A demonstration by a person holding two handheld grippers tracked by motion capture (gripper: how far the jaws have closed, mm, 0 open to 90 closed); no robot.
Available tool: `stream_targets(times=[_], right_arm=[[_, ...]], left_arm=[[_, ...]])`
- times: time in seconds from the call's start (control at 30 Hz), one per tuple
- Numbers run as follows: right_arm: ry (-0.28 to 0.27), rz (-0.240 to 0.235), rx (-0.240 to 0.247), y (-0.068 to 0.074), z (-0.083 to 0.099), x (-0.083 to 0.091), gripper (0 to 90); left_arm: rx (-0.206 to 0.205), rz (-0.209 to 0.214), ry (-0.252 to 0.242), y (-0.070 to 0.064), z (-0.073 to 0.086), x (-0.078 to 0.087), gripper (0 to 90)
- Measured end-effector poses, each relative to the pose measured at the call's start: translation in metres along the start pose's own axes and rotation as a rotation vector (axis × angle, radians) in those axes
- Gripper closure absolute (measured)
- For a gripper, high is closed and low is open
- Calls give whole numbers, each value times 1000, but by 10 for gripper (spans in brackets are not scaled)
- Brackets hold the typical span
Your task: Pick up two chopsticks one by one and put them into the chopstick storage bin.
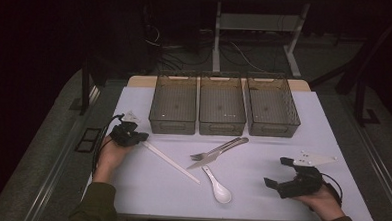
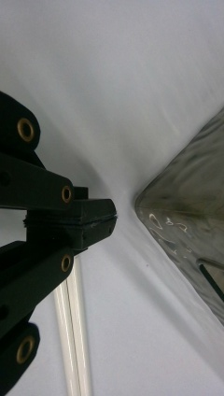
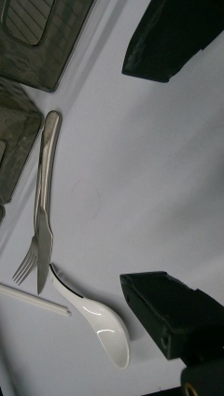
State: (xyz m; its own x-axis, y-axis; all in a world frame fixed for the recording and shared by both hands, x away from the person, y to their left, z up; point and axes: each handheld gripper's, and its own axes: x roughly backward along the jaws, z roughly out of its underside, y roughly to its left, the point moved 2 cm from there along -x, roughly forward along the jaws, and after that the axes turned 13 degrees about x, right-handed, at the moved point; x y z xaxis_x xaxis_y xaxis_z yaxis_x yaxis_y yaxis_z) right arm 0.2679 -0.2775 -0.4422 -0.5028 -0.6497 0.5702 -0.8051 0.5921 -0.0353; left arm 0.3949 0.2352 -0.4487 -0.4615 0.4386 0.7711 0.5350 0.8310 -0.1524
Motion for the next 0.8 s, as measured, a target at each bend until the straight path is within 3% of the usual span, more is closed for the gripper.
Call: stream_targets(times=[0.57, 0.67, 0.8], right_arm=[[0, 0, -1, 0, 0, 0, 19], [-1, 1, -2, -1, 0, 1, 19], [1, 1, -4, 0, 0, 1, 19]], left_arm=[[-16, -12, 21, -1, 8, 8, 884], [-32, -8, 10, -5, 7, 10, 829], [-72, 29, -17, -19, 4, 16, 760]])
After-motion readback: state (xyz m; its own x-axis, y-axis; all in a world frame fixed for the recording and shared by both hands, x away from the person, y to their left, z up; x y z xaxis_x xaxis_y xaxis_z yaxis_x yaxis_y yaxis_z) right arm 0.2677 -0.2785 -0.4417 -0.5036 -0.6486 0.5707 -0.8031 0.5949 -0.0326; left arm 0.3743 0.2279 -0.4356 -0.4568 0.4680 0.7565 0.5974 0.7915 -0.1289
